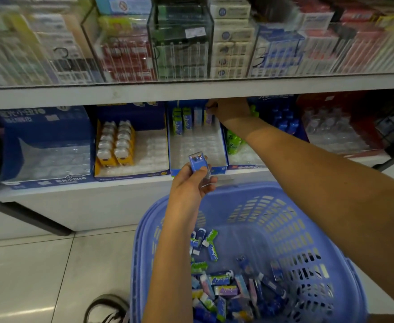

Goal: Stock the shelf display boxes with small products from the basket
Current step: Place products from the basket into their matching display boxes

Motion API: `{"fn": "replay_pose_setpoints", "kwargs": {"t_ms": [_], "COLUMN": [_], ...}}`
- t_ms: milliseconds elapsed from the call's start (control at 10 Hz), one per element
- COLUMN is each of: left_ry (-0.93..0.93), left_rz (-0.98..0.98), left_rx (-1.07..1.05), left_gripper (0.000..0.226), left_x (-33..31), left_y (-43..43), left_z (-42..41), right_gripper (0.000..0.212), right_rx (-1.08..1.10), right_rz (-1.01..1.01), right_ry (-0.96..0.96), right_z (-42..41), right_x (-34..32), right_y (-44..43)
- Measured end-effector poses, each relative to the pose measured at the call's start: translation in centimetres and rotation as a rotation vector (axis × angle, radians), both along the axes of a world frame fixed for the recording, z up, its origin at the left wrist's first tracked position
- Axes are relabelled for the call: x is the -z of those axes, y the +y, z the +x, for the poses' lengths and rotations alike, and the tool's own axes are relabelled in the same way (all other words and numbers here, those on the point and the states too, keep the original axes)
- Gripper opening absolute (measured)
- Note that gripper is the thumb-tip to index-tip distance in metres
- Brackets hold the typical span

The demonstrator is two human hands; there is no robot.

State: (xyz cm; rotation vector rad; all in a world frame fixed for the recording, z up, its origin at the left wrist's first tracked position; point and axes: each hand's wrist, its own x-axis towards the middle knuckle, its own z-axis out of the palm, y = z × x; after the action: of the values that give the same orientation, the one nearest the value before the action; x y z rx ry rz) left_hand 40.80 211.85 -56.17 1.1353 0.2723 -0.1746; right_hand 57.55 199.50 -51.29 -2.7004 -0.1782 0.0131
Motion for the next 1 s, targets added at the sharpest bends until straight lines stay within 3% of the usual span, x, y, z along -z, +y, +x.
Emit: {"fn": "replay_pose_setpoints", "kwargs": {"t_ms": [200, 300, 400, 500, 700, 800, 1000], "left_ry": [-0.063, -0.077, -0.088, -0.116, -0.218, -0.272, -0.448], "left_rz": [0.056, 0.085, 0.090, 0.108, 0.308, 0.376, 0.669], "left_rx": [0.054, 0.016, -0.048, -0.066, -0.022, 0.041, 0.257], "left_gripper": [0.012, 0.013, 0.025, 0.024, 0.022, 0.017, 0.027], "left_x": [0.0, -0.3, -0.6, -0.9, -1.2, -1.5, -2.1], "left_y": [0.4, 0.1, -0.6, -1.5, -5.5, -7.3, -9.8], "left_z": [-0.1, -0.3, -0.5, -0.7, -1.5, -1.8, -1.6], "right_gripper": [0.029, 0.026, 0.013, 0.008, 0.016, 0.005, 0.011], "right_rx": [-0.014, -0.030, -0.088, -0.063, 0.101, 0.154, 0.321], "right_rz": [-0.060, 0.060, 0.384, 0.856, 1.226, 1.380, 1.505], "right_ry": [0.023, -0.042, -0.009, 0.211, 0.234, 0.180, 0.024], "right_z": [-0.4, -2.5, -6.4, -11.9, -17.3, -17.9, -16.7], "right_x": [-0.1, -0.9, -1.0, 0.0, 3.4, 3.8, 2.5], "right_y": [0.6, 0.1, -1.8, -3.7, -5.7, -6.7, -11.3]}}
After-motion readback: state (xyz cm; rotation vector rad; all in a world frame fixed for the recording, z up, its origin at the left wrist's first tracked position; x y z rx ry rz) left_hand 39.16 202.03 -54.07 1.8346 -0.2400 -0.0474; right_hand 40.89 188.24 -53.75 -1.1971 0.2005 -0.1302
